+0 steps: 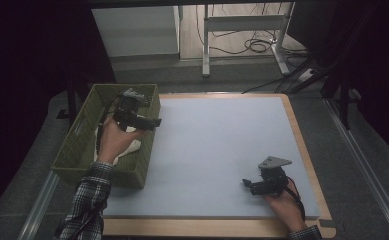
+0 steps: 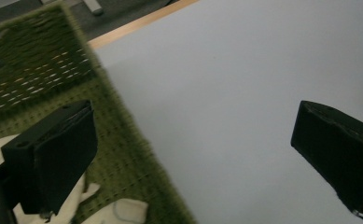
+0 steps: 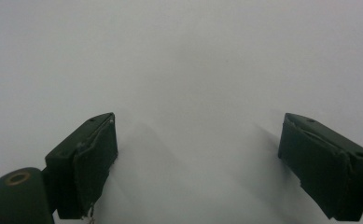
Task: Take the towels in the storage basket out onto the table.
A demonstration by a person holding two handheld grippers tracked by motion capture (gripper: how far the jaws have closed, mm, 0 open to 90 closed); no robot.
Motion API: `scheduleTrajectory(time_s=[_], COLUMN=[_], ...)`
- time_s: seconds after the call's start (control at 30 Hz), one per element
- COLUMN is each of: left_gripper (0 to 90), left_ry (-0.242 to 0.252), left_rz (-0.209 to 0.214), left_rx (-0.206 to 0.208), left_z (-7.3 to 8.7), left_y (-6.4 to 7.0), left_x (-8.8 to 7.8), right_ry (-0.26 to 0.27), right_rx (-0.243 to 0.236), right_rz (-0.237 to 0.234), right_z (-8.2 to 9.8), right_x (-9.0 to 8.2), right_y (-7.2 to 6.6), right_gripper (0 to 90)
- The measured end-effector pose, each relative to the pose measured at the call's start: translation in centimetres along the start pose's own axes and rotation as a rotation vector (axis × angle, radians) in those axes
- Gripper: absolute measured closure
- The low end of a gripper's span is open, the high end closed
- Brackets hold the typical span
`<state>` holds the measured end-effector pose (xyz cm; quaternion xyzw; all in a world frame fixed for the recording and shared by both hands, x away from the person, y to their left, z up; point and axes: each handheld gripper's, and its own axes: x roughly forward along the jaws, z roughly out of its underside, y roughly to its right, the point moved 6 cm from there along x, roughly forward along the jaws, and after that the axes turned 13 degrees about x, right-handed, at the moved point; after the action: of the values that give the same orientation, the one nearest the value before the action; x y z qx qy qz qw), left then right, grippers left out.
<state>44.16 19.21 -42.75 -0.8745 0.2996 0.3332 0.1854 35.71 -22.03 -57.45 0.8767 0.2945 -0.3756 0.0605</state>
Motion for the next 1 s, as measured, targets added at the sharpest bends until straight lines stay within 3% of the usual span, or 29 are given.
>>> scheduleTrajectory(time_s=[0.2, 0.37, 0.43, 0.63, 0.73, 0.8, 1.0], left_gripper=[1.2, 1.1, 1.0, 1.1, 1.4, 1.5, 1.6], left_ry=[-0.036, -0.062, -0.085, -0.149, -0.184, -0.237, -0.335], left_rz=[-0.039, -0.073, -0.080, -0.093, -0.091, -0.087, -0.052], left_rx=[-0.053, -0.079, -0.108, -0.115, -0.146, -0.170, -0.229], left_z=[2.3, 3.9, 5.0, 7.2, 8.6, 9.9, 11.6], left_y=[-3.4, -5.2, -6.4, -7.6, -8.3, -9.0, -9.7], left_x=[-0.1, 0.4, 1.0, 2.4, 3.1, 3.8, 4.9], right_ry=[0.000, 0.000, 0.000, 0.000, 0.000, 0.000, 0.000], right_rx=[0.000, 0.000, 0.000, 0.000, 0.000, 0.000, 0.000], right_rz=[0.000, 0.000, 0.000, 0.000, 0.000, 0.000, -0.001], right_z=[0.0, 0.0, 0.0, 0.0, 0.0, 0.0, 0.0], right_x=[0.0, 0.0, 0.0, 0.0, 0.0, 0.0, 0.0], right_y=[0.0, 0.0, 0.0, 0.0, 0.0, 0.0, 0.0], right_gripper=[11.9, 12.0, 12.0, 12.0, 11.9, 12.0, 12.0])
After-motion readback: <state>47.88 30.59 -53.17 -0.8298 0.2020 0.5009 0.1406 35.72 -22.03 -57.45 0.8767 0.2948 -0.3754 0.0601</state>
